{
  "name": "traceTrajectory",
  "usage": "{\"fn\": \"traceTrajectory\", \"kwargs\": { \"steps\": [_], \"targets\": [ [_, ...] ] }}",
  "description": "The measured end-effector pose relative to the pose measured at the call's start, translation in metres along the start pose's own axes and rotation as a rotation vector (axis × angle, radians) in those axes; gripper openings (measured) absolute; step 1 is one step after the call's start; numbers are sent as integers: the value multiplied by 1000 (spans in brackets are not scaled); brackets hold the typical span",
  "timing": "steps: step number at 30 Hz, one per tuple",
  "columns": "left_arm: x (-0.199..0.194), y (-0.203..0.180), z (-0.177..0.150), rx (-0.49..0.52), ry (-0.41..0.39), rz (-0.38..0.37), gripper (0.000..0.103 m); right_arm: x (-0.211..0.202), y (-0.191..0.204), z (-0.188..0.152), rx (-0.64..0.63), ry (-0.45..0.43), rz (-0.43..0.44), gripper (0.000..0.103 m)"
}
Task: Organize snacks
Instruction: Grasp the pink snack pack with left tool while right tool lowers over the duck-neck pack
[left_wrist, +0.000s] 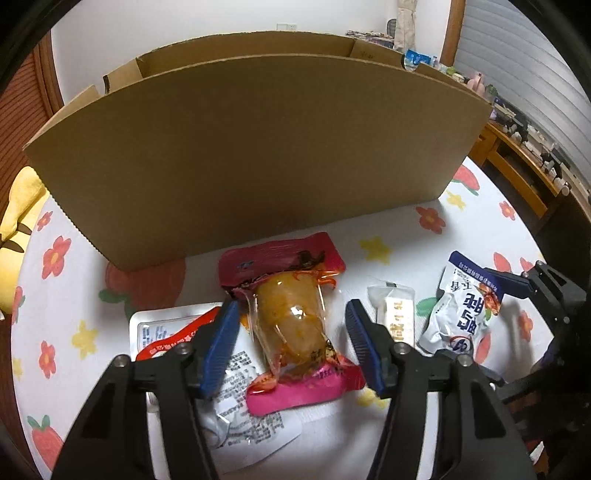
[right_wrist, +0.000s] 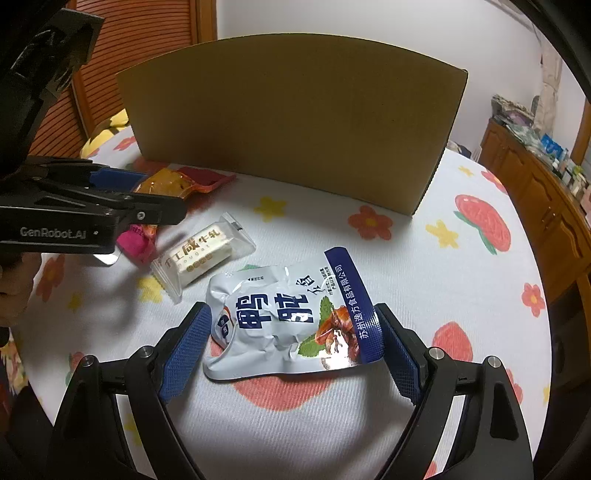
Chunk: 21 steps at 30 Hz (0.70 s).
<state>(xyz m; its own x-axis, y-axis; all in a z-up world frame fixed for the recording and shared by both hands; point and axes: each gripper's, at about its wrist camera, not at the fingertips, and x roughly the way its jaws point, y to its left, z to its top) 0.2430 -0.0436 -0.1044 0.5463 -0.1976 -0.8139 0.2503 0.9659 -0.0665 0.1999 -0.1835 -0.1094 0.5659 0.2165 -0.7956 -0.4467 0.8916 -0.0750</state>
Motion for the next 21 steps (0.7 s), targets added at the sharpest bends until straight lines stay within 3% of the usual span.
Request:
{"fn": "traceTrajectory", "kwargs": {
  "steps": [7,21],
  "targets": [
    [2,1,-4,20,-17,-1,40,0,0,0,1,0,0,90],
    [-40,3,-27,16,-117,-32,39,0,0,0,1,1,0,90]
  ]
}}
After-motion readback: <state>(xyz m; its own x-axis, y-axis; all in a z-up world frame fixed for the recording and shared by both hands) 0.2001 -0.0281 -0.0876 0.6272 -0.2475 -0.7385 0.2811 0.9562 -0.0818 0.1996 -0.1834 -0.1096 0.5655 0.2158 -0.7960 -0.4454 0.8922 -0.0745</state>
